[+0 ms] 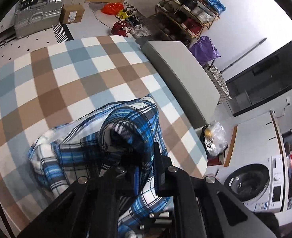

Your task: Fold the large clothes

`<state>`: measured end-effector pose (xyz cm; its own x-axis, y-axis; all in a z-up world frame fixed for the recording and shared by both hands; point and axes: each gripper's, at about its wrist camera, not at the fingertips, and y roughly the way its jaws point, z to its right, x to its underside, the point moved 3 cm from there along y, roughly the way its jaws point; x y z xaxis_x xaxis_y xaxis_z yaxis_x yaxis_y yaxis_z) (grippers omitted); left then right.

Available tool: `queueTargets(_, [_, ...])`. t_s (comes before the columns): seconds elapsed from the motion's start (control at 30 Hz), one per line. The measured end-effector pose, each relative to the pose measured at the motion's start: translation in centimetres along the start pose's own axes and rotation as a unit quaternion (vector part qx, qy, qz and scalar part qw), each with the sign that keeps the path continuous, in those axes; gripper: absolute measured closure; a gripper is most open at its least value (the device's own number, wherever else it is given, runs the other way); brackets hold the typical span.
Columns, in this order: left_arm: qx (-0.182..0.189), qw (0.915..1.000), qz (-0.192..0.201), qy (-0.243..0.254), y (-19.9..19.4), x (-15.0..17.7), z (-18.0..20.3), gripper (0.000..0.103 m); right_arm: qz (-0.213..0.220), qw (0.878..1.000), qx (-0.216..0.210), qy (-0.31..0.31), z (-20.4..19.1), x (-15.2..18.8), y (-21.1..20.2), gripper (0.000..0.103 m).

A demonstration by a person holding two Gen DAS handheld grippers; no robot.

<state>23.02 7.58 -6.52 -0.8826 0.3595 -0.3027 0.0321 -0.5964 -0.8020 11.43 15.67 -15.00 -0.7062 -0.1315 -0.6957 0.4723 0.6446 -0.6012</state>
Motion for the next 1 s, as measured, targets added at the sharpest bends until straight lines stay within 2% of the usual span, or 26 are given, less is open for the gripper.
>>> queueTargets(0.03, [-0.006, 1.0000, 0.001, 0.003, -0.3, 0.4, -0.8, 0.098, -0.004, 1.000, 0.003, -0.002, -0.2, 0.2, 0.3, 0.093])
queueTargets(0.17, [-0.043, 0.9984, -0.008, -0.035, -0.1, 1.3, -5.4, 0.097, -0.044, 0.998, 0.016, -0.040, -2.6, 1.7, 3.1, 0.090])
queueTargets(0.27, [-0.047, 0.9959, -0.020, -0.075, 0.5, 2.2, -9.6, 0.097, -0.078, 0.997, -0.004, -0.008, -2.3, 2.6, 5.3, 0.090])
queueTargets(0.33, [-0.045, 0.9953, -0.024, -0.082, 0.3, 2.7, -11.0, 0.097, -0.098, 0.995, -0.018, 0.028, -1.3, 3.0, 6.7, 0.090])
queueTargets(0.53, [-0.047, 0.9950, -0.031, -0.082, 1.4, 3.4, -13.9, 0.097, -0.133, 0.990, 0.004, 0.033, -1.4, 3.5, 8.9, 0.089])
queueTargets(0.57, [-0.048, 0.9951, -0.027, -0.082, 1.5, 3.4, -14.1, 0.096, -0.140, 0.989, 0.008, 0.038, -1.3, 3.6, 9.1, 0.089])
queueTargets(0.63, [-0.060, 0.9947, -0.026, -0.080, 1.5, 3.5, -14.4, 0.087, -0.140, 0.989, 0.008, 0.049, -1.1, 3.5, 9.2, 0.089])
queueTargets(0.67, [-0.061, 0.9938, -0.025, -0.090, 1.5, 3.6, -14.7, 0.082, -0.142, 0.989, 0.012, 0.049, -1.1, 3.4, 9.3, 0.089])
queueTargets(0.7, [-0.059, 0.9926, -0.025, -0.103, 1.4, 3.7, -14.9, 0.081, -0.143, 0.988, 0.015, 0.050, -1.2, 3.4, 9.4, 0.089])
queueTargets(0.77, [-0.070, 0.9914, -0.016, -0.109, 0.4, 3.9, -14.7, 0.079, -0.146, 0.987, 0.000, 0.061, -1.5, 3.4, 9.5, 0.079])
queueTargets(0.8, [-0.090, 0.9902, -0.003, -0.107, -0.4, 4.1, -14.2, 0.077, -0.146, 0.987, -0.020, 0.070, -1.4, 3.3, 9.1, 0.074])
queueTargets(0.87, [-0.143, 0.9855, 0.032, -0.084, -2.8, 4.8, -12.9, 0.072, -0.139, 0.984, -0.063, 0.088, -1.2, 3.1, 7.8, 0.044])
queueTargets(0.93, [-0.181, 0.9793, 0.063, -0.064, -4.8, 5.9, -11.7, 0.056, -0.112, 0.986, -0.092, 0.083, -1.3, 2.7, 5.3, 0.030])
queueTargets(0.97, [-0.193, 0.9763, 0.075, -0.063, -5.4, 6.6, -11.2, 0.034, -0.094, 0.988, -0.101, 0.075, -1.3, 2.5, 3.8, 0.025])
queueTargets(1.0, [-0.195, 0.9751, 0.082, -0.066, -5.8, 7.2, -11.2, 0.024, -0.078, 0.988, -0.114, 0.063, -1.4, 2.3, 2.1, 0.022])
